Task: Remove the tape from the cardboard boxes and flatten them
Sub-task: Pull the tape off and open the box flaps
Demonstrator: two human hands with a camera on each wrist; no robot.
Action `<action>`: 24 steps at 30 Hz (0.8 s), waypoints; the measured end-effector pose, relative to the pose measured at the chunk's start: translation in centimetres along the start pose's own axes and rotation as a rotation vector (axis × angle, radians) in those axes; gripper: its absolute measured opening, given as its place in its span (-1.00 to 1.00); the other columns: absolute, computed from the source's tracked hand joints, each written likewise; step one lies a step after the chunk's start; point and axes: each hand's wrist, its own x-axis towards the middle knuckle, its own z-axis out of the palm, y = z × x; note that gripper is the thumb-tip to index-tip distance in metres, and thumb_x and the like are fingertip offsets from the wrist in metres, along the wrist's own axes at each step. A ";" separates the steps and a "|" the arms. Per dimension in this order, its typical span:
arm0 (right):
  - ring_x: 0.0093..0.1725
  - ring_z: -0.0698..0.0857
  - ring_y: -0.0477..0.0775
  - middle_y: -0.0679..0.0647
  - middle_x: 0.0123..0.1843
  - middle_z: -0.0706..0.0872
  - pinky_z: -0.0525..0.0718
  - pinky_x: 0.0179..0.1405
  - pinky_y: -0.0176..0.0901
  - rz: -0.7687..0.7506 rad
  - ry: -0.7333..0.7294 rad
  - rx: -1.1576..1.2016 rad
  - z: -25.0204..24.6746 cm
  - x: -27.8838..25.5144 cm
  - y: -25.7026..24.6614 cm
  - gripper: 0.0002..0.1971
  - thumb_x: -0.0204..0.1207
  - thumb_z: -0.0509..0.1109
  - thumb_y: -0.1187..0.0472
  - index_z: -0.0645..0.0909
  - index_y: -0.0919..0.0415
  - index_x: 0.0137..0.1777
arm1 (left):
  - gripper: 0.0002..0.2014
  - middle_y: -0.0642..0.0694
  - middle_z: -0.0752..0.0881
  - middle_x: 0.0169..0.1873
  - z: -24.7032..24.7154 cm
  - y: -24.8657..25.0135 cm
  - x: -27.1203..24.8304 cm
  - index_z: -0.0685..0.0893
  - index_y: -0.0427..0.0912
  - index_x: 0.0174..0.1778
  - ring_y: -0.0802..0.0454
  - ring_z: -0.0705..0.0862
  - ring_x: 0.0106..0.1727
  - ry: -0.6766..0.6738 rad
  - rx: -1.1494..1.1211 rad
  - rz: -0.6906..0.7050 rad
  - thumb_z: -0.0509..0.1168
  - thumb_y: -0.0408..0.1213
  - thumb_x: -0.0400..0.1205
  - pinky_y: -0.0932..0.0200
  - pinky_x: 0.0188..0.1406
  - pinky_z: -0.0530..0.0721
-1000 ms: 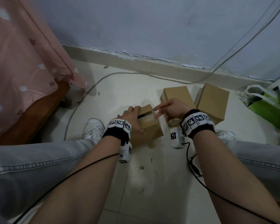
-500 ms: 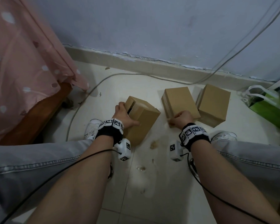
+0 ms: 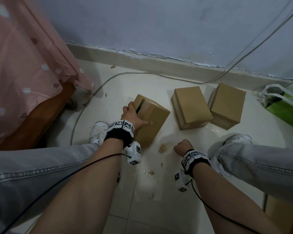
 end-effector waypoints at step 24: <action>-0.50 0.39 0.01 0.17 -0.21 0.54 0.48 -0.37 -0.10 -0.103 -0.434 1.186 -5.0 -5.1 -9.9 -0.48 0.62 0.27 -0.23 0.52 0.28 0.18 | -0.12 -0.14 0.39 0.58 1.3 5.4 -2.2 0.19 0.04 0.71 -0.09 0.33 0.57 -0.297 0.313 0.426 0.49 -0.26 0.50 0.12 0.41 0.38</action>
